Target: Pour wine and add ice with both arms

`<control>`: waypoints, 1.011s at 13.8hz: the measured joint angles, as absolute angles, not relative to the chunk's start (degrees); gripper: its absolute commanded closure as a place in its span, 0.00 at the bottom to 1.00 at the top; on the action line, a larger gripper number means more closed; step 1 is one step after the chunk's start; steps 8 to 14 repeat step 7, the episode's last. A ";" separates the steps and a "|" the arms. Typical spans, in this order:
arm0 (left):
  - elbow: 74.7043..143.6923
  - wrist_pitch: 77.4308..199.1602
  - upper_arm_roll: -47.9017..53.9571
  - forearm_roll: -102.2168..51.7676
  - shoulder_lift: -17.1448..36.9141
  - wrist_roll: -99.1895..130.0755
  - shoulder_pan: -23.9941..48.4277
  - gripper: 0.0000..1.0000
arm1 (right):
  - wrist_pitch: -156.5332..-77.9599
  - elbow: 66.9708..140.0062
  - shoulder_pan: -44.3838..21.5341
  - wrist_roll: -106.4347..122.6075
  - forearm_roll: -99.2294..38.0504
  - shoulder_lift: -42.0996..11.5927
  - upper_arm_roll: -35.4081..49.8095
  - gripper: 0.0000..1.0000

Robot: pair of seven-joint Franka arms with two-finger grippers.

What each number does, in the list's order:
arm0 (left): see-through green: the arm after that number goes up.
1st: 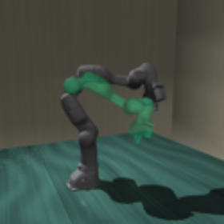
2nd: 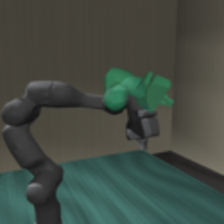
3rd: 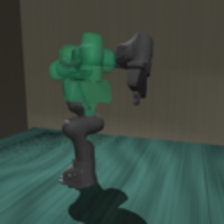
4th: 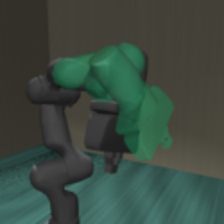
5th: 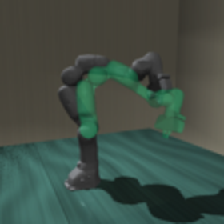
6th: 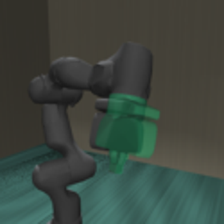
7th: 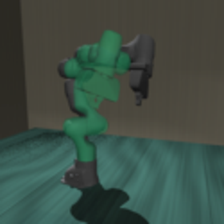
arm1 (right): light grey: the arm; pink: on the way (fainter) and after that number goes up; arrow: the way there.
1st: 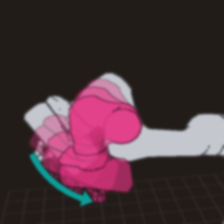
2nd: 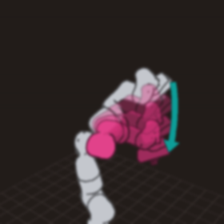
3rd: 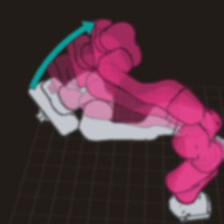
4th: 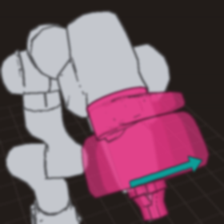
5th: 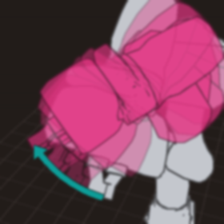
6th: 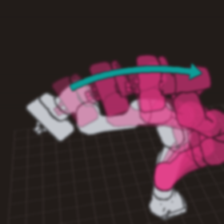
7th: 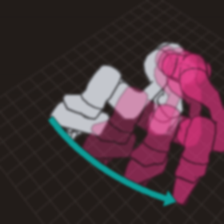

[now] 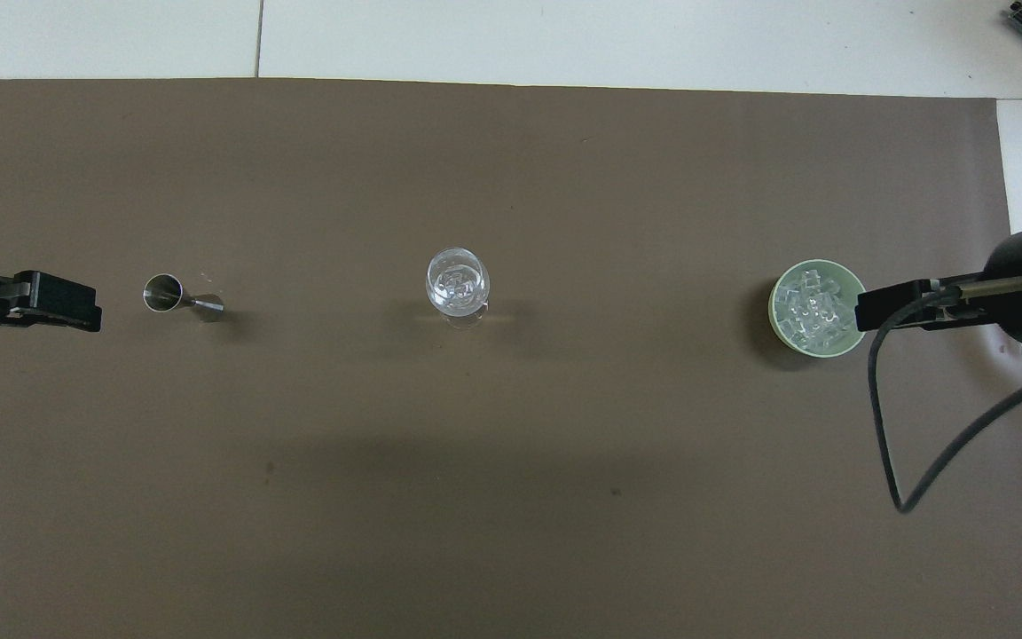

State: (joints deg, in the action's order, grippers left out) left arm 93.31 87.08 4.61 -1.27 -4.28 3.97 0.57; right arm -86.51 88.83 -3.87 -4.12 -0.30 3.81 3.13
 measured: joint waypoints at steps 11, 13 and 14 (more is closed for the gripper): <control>93.32 87.07 4.61 -1.27 -4.30 3.97 0.57 0.00 | -86.42 89.20 -3.87 -4.12 -0.31 3.92 3.14 0.00; 93.32 87.07 4.61 -1.27 -4.30 3.97 0.57 0.00 | -86.42 89.20 -3.87 -4.12 -0.31 3.92 3.14 0.00; 93.32 87.07 4.61 -1.27 -4.30 3.97 0.57 0.00 | -86.42 89.20 -3.87 -4.12 -0.31 3.92 3.14 0.00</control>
